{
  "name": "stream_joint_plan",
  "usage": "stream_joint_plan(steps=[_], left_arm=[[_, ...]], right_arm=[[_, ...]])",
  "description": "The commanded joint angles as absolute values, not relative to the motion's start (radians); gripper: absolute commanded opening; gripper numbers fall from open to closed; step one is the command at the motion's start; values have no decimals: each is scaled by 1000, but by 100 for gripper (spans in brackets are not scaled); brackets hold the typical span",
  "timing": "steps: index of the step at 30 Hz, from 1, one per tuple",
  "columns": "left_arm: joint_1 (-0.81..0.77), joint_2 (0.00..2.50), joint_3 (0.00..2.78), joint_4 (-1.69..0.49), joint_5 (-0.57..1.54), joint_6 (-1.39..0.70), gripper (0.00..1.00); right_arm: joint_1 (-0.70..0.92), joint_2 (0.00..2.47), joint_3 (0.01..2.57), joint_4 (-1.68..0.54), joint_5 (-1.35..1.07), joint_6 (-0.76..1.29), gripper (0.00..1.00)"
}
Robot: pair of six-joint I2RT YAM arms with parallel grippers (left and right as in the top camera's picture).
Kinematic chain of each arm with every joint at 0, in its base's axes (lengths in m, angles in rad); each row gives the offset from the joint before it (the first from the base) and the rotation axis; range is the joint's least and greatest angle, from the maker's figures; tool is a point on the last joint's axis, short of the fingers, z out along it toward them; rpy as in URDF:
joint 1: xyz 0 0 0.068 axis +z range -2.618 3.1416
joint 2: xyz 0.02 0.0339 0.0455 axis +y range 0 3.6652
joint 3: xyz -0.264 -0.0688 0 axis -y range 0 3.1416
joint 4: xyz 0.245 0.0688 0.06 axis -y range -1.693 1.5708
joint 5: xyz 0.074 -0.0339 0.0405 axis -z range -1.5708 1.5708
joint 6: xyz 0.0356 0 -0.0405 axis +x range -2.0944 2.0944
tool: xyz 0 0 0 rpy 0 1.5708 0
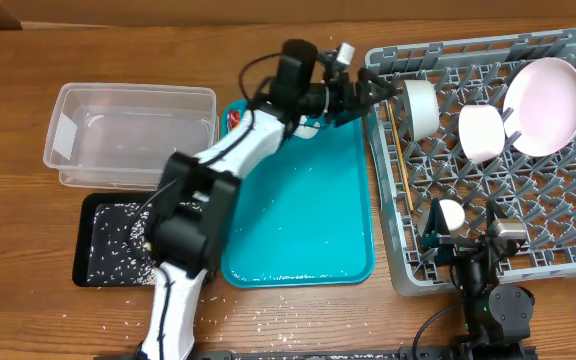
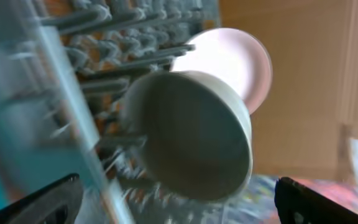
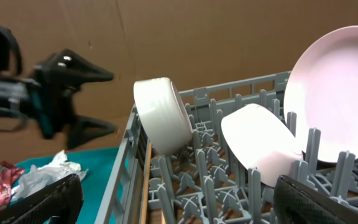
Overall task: Sort waste into correct bins and load items into the dishwasher
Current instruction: 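Move the empty white bowl into the dish rack and release it, then reach the left gripper to the white tissue on the teal tray and grasp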
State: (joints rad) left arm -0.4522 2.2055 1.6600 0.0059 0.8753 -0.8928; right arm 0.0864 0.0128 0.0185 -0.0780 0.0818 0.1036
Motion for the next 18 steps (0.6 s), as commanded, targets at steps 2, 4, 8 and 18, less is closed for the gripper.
stream_joint_plan(steps=[2, 4, 8, 18], left_arm=[[-473, 1994, 1679, -352, 400, -479, 100], [-488, 1970, 1679, -508, 106, -438, 100], [-496, 1995, 1678, -639, -202, -370, 100], [-459, 2165, 1678, -643, -268, -307, 97]], right_arm=[[84, 3, 8, -73, 80, 105, 100], [84, 3, 8, -73, 80, 105, 100], [84, 3, 8, -73, 80, 105, 100], [84, 3, 8, -73, 80, 105, 100]])
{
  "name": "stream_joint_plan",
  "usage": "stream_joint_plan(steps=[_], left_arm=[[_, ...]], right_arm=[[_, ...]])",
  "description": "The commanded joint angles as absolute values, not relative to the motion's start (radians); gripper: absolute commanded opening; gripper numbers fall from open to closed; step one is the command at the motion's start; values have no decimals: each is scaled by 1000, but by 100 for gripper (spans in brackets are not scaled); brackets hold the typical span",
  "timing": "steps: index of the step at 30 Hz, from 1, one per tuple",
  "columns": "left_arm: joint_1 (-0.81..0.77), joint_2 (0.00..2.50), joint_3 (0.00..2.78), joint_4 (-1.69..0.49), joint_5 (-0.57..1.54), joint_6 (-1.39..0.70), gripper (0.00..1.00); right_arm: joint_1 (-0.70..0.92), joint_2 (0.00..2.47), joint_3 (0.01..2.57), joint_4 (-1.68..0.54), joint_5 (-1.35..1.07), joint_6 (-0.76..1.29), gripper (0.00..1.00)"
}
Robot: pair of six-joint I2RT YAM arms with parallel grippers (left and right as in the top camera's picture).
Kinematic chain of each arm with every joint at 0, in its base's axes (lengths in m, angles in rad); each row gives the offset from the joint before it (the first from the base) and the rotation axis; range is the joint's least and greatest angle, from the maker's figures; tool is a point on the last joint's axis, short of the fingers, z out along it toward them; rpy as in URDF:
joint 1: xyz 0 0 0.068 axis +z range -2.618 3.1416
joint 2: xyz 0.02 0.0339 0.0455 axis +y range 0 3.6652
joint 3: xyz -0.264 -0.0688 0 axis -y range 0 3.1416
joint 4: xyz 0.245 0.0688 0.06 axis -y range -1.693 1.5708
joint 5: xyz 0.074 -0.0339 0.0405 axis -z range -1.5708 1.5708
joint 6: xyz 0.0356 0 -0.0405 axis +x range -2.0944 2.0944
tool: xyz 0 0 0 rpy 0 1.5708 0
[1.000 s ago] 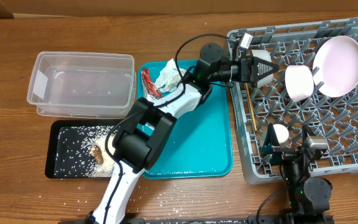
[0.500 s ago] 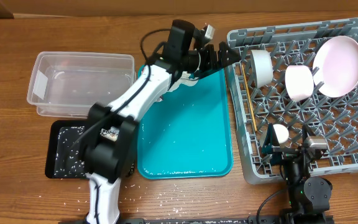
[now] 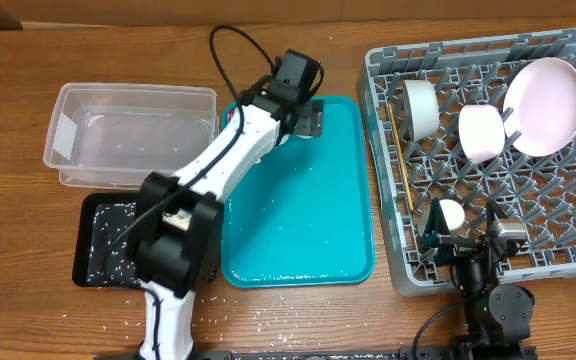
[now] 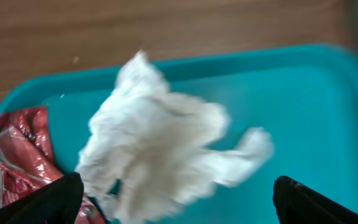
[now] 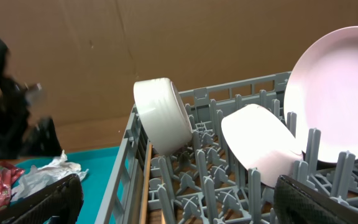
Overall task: Sort waste into correct bins and load items into the dishwasher
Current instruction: 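Reach the left gripper to the white tissue on the teal tray and grasp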
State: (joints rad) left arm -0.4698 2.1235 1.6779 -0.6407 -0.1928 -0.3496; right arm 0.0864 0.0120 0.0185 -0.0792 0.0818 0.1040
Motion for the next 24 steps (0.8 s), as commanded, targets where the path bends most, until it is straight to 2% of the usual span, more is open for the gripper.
stream_joint_plan(steps=[1, 2, 6, 8, 10, 13, 14, 16, 17, 18, 24], left_arm=[[-459, 2174, 1678, -643, -260, -307, 95], [-459, 2183, 1678, -645, -248, -306, 91], [-463, 2183, 1678, -654, -106, -304, 63], [-464, 2183, 1678, -677, -14, -266, 59], [-465, 2184, 1678, -745, 17, -250, 49], [-465, 2185, 1662, -752, -3, -250, 56], [-465, 2186, 1658, -752, -11, -250, 52], [-465, 2186, 1658, -755, 3, -250, 38], [-466, 2186, 1658, -756, 14, -250, 25], [-466, 2186, 1658, -756, 37, -250, 6], [-465, 2101, 1711, -851, 79, -258, 4]], right_arm=[[84, 3, 8, -73, 80, 105, 100], [84, 3, 8, -73, 80, 105, 100], [84, 3, 8, -73, 80, 105, 100], [84, 3, 8, -73, 80, 105, 100], [84, 3, 8, -73, 80, 105, 100], [84, 3, 8, -73, 80, 105, 100], [84, 3, 8, -73, 80, 105, 100], [84, 3, 8, -73, 80, 105, 100], [84, 3, 8, -73, 80, 105, 100], [84, 3, 8, -73, 80, 105, 100], [84, 3, 8, -73, 80, 105, 100]])
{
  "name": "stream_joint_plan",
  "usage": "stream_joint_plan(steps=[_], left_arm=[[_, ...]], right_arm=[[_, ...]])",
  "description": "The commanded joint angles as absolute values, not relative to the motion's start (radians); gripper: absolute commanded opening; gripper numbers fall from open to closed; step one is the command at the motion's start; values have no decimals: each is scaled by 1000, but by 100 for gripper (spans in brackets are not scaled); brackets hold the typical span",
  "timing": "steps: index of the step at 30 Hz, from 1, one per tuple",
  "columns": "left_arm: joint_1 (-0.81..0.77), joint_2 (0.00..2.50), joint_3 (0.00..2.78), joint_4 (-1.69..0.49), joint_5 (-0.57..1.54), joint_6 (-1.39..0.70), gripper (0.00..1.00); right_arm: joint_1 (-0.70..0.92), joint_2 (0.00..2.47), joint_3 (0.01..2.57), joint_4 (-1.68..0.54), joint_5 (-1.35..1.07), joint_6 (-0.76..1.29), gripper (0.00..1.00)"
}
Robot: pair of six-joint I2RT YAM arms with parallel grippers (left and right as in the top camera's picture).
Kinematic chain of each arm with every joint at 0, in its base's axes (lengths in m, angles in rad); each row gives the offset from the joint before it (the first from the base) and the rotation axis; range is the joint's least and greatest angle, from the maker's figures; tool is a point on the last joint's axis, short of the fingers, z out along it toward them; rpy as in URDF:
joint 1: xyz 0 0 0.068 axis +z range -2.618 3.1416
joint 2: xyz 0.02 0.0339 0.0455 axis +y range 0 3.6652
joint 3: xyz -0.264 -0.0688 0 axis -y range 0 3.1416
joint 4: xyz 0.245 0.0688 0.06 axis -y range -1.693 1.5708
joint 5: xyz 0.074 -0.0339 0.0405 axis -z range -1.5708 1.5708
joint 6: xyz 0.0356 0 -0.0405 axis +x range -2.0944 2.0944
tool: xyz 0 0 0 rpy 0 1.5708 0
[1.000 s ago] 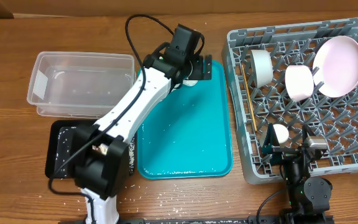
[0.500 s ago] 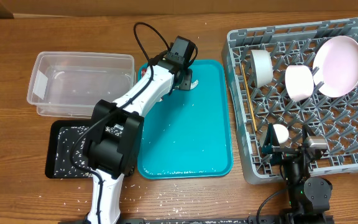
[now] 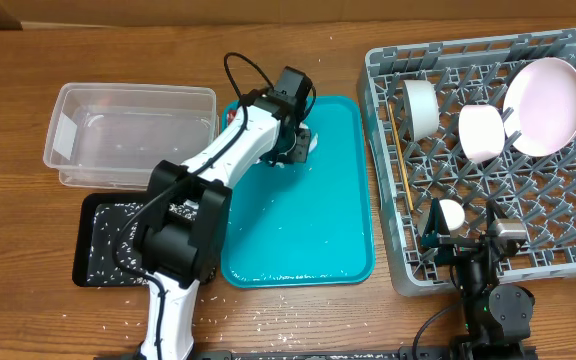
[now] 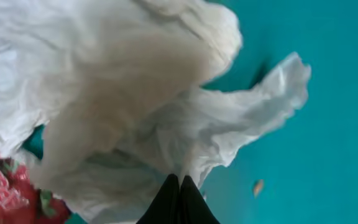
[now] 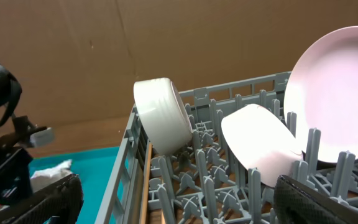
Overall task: Sort waste into correct bins and load items into the dishwasher
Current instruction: 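Reach the left gripper to the white tissue on the teal tray and grasp, then carry the tissue over the clear plastic bin and drop it in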
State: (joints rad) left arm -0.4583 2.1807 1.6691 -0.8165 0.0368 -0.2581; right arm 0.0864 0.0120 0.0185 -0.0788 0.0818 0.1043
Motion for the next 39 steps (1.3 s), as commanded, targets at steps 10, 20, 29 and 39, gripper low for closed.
stream_joint_plan(steps=[10, 20, 29, 39], left_arm=[[-414, 1769, 1735, -933, -171, -270, 4], [-336, 1732, 1734, -974, -34, -223, 4], [-461, 1924, 1722, -953, -117, -191, 4], [-385, 1868, 1724, -994, -191, -298, 4]], right_arm=[[84, 3, 8, -73, 80, 105, 100], [84, 3, 8, -73, 80, 105, 100], [84, 3, 8, -73, 80, 105, 100], [84, 3, 8, -73, 80, 105, 100]])
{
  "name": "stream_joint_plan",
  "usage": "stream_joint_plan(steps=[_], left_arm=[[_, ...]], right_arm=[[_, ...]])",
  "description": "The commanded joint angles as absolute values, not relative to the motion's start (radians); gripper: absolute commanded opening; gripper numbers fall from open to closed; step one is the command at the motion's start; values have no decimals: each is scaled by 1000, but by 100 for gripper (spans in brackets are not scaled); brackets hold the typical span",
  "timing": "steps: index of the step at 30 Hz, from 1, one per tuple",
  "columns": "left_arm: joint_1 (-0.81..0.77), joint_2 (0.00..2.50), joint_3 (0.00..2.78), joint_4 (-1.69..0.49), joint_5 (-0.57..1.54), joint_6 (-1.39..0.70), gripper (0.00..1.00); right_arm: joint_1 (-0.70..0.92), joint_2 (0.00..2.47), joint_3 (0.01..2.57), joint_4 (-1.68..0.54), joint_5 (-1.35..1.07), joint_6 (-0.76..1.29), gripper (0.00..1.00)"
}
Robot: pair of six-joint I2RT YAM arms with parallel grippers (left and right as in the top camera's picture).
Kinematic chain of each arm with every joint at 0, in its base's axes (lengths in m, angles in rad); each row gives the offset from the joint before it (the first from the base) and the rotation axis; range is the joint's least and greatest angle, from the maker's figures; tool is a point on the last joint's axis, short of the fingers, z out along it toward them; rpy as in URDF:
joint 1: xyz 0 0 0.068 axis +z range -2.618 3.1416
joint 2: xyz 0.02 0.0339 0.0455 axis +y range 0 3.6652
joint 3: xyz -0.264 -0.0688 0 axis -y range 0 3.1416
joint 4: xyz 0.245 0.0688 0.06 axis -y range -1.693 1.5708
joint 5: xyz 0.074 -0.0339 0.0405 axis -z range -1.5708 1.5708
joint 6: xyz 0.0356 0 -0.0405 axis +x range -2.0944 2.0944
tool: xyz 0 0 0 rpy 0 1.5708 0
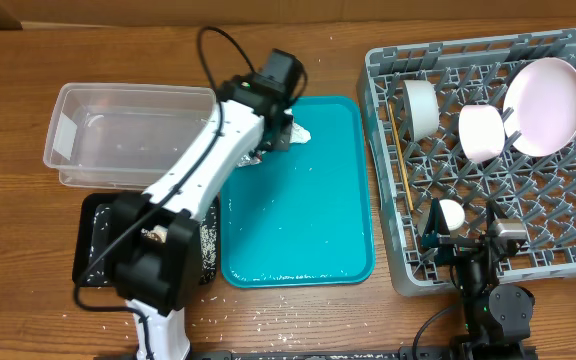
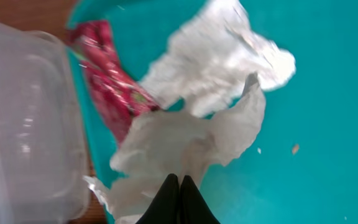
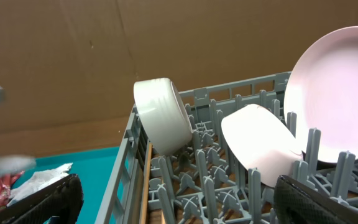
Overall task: Sort waste into correct bins and load items into the dishwasher
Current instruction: 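Carry the tissue over the clear plastic bin and drop it in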
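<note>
My left gripper is shut on a white napkin that hangs from its fingertips over the far left corner of the teal tray. In the overhead view this left gripper sits beside the clear bin. A second crumpled white napkin and a red wrapper lie on the tray. The grey dishwasher rack holds a white bowl, a pink bowl and a pink plate. My right gripper rests open at the rack's near edge.
A black tray strewn with rice grains lies at the near left, next to the teal tray. A thin wooden stick lies along the rack's left side. Rice grains dot the table's front edge.
My left gripper, still shut on the white napkin, is now higher and further left, near the clear bin's edge. The other napkin and red wrapper stay on the tray.
First my left gripper was open by the white bowl in the rack. Then it was open above the waste at the tray's far left corner. Then it was shut on a white napkin there. Now the napkin hangs from it. The right arm stayed still.
</note>
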State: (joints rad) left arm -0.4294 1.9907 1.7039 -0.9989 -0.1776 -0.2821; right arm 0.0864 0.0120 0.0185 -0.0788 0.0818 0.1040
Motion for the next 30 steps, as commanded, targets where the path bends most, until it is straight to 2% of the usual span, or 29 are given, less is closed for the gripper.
stream_joint_plan(steps=[1, 6, 8, 10, 11, 13, 14, 15, 16, 17, 19, 26, 30], left_arm=[[-377, 1841, 1724, -995, -178, -289, 4], [-311, 1721, 1723, -1056, -232, -288, 4], [-256, 1736, 1708, -1095, -325, -302, 4], [-212, 1766, 1666, -1085, -332, -313, 6], [-199, 1779, 1655, -1076, -332, -313, 13], [-174, 1816, 1649, -1064, -332, -310, 41], [-166, 1827, 1653, -1050, -303, -305, 52], [-166, 1824, 1655, -1037, -258, -293, 54], [-181, 1811, 1670, -1022, -162, -283, 63], [-215, 1800, 1682, -1000, -80, -277, 64], [-263, 1799, 1682, -974, -55, -264, 64], [-435, 1935, 1655, -827, -214, -237, 62], [-467, 2069, 1656, -703, -213, -157, 72]], right_arm=[[84, 3, 8, -73, 80, 105, 100], [84, 3, 8, -73, 80, 105, 100], [84, 3, 8, -73, 80, 105, 100], [84, 3, 8, -73, 80, 105, 100], [84, 3, 8, -73, 80, 105, 100], [84, 3, 8, -73, 80, 105, 100], [84, 3, 8, -73, 80, 105, 100], [84, 3, 8, -73, 80, 105, 100], [84, 3, 8, -73, 80, 105, 100], [84, 3, 8, -73, 80, 105, 100], [84, 3, 8, -73, 80, 105, 100], [84, 3, 8, -73, 80, 105, 100], [84, 3, 8, -73, 80, 105, 100]])
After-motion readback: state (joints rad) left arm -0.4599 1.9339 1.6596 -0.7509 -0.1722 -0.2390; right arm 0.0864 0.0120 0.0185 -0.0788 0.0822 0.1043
